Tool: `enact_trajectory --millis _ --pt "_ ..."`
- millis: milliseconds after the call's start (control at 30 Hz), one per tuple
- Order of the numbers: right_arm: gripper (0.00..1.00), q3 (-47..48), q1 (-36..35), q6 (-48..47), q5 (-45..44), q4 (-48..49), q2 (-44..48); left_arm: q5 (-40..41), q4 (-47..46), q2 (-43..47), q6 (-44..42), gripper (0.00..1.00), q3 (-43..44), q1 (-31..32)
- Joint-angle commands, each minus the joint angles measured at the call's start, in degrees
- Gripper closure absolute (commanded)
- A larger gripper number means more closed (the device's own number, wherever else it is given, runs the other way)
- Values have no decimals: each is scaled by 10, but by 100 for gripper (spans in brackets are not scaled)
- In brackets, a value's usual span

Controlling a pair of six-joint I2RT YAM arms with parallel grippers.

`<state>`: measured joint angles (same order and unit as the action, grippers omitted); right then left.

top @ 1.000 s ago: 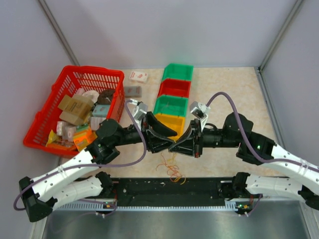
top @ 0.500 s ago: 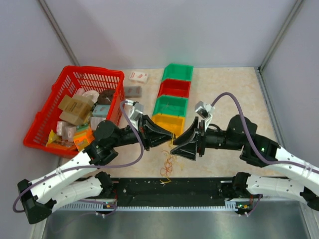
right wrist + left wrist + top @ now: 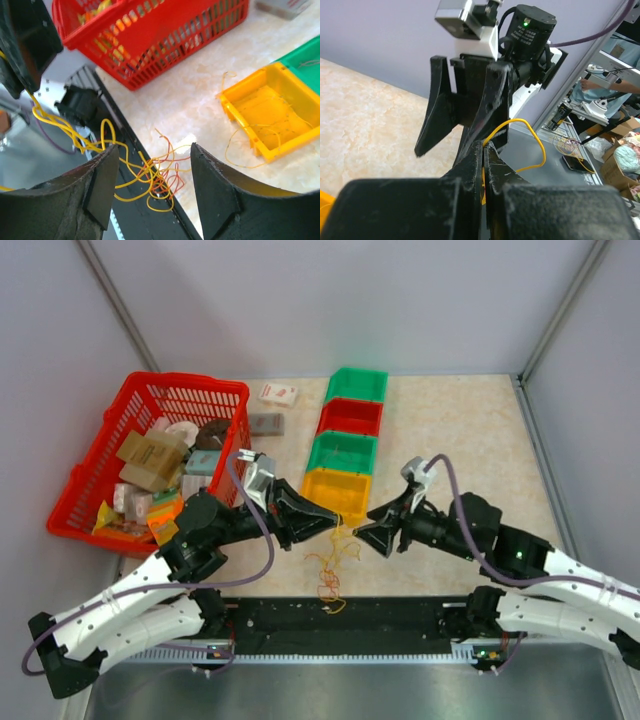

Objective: Untangle the cables

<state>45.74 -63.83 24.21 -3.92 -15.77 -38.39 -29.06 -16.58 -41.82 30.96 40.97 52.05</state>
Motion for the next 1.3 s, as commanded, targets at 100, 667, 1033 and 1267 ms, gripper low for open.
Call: enact_trajectory --millis 100,667,1033,1267 --pt "35 0 0 -89 131 104 -12 9 2 10 -6 100 4 2" --pt "39 31 -1 -105 42 10 48 2 18 6 -6 100 13 2" --pt "45 56 0 -113 172 70 -33 0 23 3 1 100 16 2" --pt "68 48 -1 -99 208 92 -63 6 28 3 -5 100 19 2"
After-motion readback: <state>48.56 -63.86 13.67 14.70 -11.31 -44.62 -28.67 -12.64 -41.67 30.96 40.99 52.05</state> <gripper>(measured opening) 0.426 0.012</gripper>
